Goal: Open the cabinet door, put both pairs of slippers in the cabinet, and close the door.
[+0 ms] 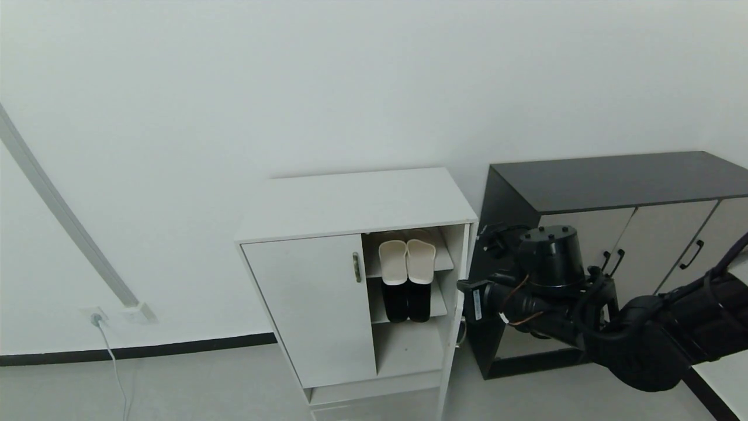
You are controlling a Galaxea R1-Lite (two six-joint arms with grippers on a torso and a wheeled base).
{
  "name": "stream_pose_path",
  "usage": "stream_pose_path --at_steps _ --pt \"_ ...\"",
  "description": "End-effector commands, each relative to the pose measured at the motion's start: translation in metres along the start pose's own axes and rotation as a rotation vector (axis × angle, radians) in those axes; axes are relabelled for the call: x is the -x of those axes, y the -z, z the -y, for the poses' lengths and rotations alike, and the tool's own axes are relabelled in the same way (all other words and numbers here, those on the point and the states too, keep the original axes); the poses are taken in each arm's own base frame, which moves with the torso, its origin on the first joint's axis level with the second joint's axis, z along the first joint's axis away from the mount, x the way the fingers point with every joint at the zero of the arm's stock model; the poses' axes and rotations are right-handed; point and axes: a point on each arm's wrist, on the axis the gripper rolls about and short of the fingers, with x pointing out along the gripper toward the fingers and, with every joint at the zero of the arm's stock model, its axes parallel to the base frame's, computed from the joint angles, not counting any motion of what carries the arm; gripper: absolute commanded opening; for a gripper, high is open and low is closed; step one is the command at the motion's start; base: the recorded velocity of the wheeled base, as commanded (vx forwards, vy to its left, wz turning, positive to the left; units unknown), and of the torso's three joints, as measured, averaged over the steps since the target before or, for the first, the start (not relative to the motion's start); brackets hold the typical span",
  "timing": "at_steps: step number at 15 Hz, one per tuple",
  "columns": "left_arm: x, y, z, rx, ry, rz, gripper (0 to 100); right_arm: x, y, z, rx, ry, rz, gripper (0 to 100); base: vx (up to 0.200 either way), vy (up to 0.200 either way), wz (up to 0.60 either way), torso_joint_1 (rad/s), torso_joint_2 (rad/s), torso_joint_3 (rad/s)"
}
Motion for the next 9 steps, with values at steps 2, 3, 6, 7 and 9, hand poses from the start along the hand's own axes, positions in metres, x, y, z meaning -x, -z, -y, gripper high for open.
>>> stream_pose_path --at_steps 2,3,6,7,9 --pt "0.000 0.000 0.000 0.000 -0.001 -0.001 0 0.007 0.001 0.003 -0.001 0.055 0.007 0 0.200 0.000 0.00 0.000 0.00 0.002" --pt "0.000 0.000 0.000 0.000 0.000 -0.001 0 0.009 0.006 0.007 0.001 0.075 -0.011 0 0.200 0.000 0.00 0.017 0.01 0.007" --pt "0.000 0.000 0.000 0.000 0.000 -0.001 0 0.017 0.026 0.016 0.017 0.100 -0.058 0 0.000 0.000 0.00 0.000 0.00 0.000" --pt "0.000 0.000 0.000 0.000 -0.001 -0.001 0 0.020 0.030 0.019 0.022 0.103 -0.061 0 0.000 0.000 0.00 0.000 0.00 0.000" --pt "0.000 0.000 0.000 0.000 -0.001 -0.002 0 0.022 0.041 0.025 0.043 0.120 -0.096 0 0.000 0.000 0.00 0.000 0.00 0.000"
